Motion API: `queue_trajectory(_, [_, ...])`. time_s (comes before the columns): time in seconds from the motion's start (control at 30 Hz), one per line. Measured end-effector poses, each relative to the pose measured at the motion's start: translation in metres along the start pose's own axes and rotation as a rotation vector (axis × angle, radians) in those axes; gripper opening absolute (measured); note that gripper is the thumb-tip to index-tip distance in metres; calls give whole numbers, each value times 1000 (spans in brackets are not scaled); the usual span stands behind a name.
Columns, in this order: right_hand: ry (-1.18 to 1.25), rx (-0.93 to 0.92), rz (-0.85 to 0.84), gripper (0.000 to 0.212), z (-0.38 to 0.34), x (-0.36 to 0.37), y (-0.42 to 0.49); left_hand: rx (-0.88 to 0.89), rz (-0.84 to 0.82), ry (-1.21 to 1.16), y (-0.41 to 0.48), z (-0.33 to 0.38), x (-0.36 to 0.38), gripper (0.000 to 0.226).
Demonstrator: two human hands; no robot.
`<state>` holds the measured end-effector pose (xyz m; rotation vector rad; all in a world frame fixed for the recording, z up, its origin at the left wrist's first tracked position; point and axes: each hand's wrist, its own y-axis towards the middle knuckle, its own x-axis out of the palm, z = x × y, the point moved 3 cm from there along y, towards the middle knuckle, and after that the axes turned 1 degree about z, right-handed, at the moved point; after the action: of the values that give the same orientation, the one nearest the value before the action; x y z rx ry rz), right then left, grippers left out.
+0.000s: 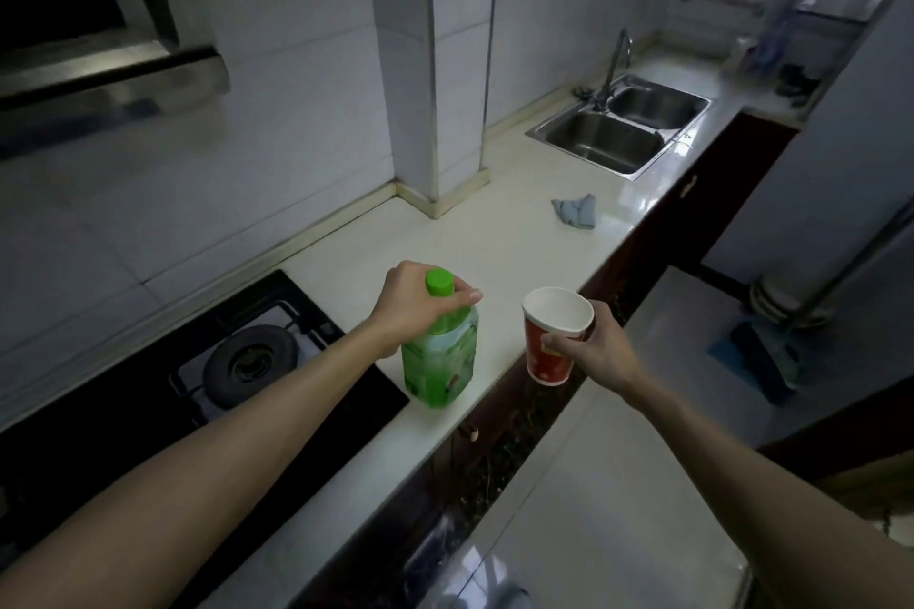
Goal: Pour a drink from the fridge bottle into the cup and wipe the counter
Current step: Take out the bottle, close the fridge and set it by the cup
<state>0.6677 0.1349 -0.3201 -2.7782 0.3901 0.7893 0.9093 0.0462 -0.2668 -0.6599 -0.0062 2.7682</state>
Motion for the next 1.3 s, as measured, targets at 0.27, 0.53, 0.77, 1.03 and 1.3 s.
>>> queue_trajectory(0.27, [48, -51, -56, 45, 10, -63, 55, -89, 108, -32, 45, 28, 57, 20])
queue_trajectory(0.53, [55, -20, -67, 43, 38, -78, 123, -89, 70, -21, 114, 42, 90, 20])
queue_trajectory(0.77, [-18, 12, -81, 55, 55, -82, 216, -22, 30, 37, 205, 50, 107, 24])
queue_trajectory(1.03, [-140, 38, -167, 73, 59, -81, 333, -72, 112, 36, 287, 41, 119, 24])
queue_trajectory(1.3, [-149, 30, -268, 78, 53, -38, 406, -161, 216, 28, 309, 24, 110, 23])
